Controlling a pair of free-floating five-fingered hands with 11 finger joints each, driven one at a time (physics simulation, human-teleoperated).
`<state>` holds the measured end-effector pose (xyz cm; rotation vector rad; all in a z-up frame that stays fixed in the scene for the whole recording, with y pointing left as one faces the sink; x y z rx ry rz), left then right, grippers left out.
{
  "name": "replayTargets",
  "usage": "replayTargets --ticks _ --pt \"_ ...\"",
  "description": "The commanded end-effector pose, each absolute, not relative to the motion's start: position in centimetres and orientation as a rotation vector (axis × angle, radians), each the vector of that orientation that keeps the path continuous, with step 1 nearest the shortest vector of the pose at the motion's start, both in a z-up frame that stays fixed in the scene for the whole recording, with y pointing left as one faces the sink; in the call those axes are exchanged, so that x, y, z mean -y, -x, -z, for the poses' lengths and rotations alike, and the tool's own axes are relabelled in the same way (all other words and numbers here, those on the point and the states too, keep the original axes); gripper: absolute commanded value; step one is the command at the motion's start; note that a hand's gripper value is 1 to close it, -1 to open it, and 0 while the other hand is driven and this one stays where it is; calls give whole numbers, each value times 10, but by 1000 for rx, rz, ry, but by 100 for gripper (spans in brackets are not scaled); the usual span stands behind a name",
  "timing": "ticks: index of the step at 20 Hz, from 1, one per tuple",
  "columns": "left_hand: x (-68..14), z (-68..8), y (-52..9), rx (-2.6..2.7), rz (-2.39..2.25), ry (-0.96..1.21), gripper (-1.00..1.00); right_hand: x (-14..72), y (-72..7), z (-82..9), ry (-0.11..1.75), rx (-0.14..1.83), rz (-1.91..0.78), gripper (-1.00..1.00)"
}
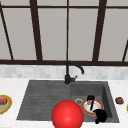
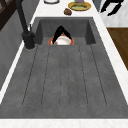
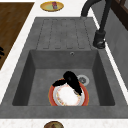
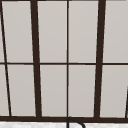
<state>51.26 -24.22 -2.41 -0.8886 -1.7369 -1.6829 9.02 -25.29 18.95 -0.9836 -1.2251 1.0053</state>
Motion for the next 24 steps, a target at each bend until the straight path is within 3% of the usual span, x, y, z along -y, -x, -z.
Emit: replayTargets --ticks 1,10,24 --pt "239 34 -520 1705 1637 938 -100 253 -90 -190 984 1225 -1005 0" --pt "242 7 -498 1759 1679 894 -100 253 -90 -190 984 1225 -1005 0" --pt "234 31 -523 1750 1638 928 -100 253 -90 -190 984 1225 -1005 0"
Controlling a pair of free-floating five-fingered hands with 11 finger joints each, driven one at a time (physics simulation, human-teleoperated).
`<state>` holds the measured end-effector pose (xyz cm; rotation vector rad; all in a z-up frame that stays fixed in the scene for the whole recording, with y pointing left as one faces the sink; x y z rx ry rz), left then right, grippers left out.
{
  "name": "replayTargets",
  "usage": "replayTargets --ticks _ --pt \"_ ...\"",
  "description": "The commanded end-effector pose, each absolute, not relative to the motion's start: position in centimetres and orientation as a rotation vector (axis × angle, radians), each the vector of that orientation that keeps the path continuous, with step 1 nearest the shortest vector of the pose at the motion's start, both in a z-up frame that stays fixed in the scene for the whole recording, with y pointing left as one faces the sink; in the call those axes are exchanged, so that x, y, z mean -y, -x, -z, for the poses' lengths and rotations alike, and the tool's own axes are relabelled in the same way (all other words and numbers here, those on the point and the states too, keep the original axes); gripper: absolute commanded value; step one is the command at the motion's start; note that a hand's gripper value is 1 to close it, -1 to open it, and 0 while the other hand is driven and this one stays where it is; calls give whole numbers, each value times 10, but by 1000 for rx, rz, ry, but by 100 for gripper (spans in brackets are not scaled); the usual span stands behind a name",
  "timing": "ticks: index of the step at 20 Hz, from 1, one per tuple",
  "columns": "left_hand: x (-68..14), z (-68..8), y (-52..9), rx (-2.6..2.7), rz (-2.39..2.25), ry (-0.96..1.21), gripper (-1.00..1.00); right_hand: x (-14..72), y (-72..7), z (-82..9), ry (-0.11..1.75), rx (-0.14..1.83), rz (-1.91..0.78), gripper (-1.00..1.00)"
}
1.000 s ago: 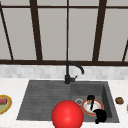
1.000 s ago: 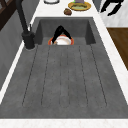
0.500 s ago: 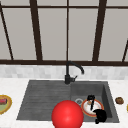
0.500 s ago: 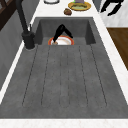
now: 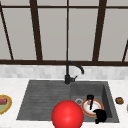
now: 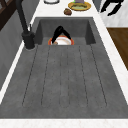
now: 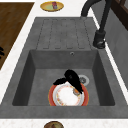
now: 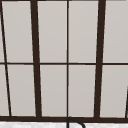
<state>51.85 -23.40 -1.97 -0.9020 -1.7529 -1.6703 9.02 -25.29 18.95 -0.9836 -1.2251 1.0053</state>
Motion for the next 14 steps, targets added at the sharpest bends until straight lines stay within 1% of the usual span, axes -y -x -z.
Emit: replayTargets --ticks 1,8,9,14 --pt "234 35 -525 1754 1636 929 -100 253 -90 -190 984 1225 -1005 0" --pt "234 52 -528 1757 1651 918 -100 253 -90 -190 984 1225 -1005 0" --pt "234 52 -528 1765 1658 911 100 253 -90 -190 984 1225 -1005 0" --pt "242 40 -515 1891 1821 762 100 253 -90 -190 984 1225 -1005 0"
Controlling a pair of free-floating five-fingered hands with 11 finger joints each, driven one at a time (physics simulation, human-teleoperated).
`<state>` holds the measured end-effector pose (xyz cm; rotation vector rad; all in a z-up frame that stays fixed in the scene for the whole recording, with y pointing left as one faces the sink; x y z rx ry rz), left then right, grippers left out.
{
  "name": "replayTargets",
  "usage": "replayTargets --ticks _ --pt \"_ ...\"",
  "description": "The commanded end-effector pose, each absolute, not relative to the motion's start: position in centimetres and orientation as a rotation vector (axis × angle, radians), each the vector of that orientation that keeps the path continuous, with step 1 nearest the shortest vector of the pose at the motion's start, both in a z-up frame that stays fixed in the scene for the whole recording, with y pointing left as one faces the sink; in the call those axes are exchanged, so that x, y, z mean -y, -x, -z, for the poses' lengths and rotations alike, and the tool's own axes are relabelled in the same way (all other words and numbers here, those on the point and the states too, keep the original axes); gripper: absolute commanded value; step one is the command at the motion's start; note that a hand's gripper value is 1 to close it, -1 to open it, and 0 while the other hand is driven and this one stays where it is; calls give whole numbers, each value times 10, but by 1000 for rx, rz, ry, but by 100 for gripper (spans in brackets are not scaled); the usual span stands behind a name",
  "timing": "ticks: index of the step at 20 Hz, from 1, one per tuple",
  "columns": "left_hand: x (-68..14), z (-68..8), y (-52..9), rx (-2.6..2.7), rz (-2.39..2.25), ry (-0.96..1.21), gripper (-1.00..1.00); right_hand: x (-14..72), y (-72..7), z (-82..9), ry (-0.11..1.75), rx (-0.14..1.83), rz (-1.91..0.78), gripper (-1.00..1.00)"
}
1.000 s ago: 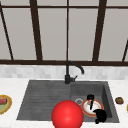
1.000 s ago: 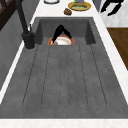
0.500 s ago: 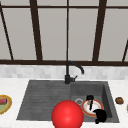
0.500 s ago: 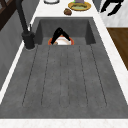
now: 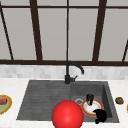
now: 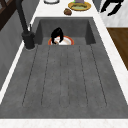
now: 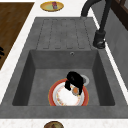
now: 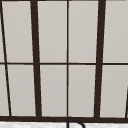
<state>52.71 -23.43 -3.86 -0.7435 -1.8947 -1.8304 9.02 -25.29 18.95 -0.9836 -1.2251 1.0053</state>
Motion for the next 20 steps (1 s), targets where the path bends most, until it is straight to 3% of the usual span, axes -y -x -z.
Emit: replayTargets --ticks 1,10,11,15,20 --pt "244 39 -513 1902 1849 726 100 253 -90 -190 984 1225 -1005 0" --pt "242 49 -509 1982 1859 631 100 253 -90 -190 984 1225 -1005 0" --pt "242 52 -505 2000 1859 620 -100 253 -90 -190 984 1225 -1005 0" --pt "241 56 -483 2006 1869 594 -100 253 -90 -190 984 1225 -1005 0" --pt "245 59 -504 2048 1817 631 -100 253 -90 -190 984 1225 -1005 0"
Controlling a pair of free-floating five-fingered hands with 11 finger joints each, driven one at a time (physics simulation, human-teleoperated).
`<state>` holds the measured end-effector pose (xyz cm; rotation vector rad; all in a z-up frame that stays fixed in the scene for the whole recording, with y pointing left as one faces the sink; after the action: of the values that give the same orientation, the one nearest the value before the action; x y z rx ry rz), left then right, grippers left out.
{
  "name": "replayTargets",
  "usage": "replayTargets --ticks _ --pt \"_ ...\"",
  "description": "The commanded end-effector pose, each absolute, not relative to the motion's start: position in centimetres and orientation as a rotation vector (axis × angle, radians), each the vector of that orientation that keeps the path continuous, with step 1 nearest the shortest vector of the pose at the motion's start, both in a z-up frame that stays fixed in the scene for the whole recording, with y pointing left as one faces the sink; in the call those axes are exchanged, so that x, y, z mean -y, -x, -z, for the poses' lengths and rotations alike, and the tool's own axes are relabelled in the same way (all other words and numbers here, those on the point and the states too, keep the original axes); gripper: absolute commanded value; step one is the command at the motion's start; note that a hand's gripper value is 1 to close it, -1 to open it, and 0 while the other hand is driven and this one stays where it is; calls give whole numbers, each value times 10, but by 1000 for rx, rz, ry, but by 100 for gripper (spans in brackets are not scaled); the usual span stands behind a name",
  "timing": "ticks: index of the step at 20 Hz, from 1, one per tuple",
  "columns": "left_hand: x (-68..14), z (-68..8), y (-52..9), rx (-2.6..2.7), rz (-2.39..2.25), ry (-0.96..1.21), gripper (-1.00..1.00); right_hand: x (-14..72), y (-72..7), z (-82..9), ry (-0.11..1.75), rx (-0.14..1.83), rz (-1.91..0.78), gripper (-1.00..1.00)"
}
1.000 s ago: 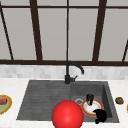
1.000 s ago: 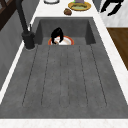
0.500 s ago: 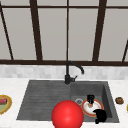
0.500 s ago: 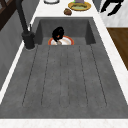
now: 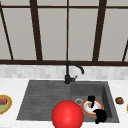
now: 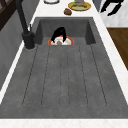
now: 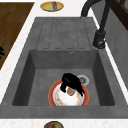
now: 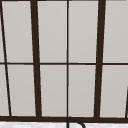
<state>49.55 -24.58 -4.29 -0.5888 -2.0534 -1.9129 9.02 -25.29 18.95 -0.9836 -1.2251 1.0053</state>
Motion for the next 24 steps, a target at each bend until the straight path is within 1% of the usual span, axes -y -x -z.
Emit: replayTargets --ticks 1,6,11,12,16,19,20,21,24 --pt "246 64 -509 2045 1821 640 -100 253 -90 -190 984 1225 -1005 0" --pt "244 95 -524 2041 1818 656 -100 253 -90 -190 984 1225 -1005 0" --pt "248 93 -549 1977 1787 682 -100 253 -90 -190 984 1225 -1005 0" --pt "249 94 -551 1970 1789 690 -100 253 -90 -190 984 1225 -1005 0" --pt "244 103 -525 2035 1817 700 -100 253 -90 -190 984 1225 -1005 0" --pt "232 98 -541 2037 1749 742 -100 253 -90 -190 984 1225 -1005 0" --pt "227 97 -543 2053 1730 754 100 253 -90 -190 984 1225 -1005 0" --pt "219 92 -546 2036 1730 827 100 253 -90 -190 984 1225 -1005 0" --pt "223 80 -549 2166 1808 741 100 253 -90 -190 984 1225 -1005 0"
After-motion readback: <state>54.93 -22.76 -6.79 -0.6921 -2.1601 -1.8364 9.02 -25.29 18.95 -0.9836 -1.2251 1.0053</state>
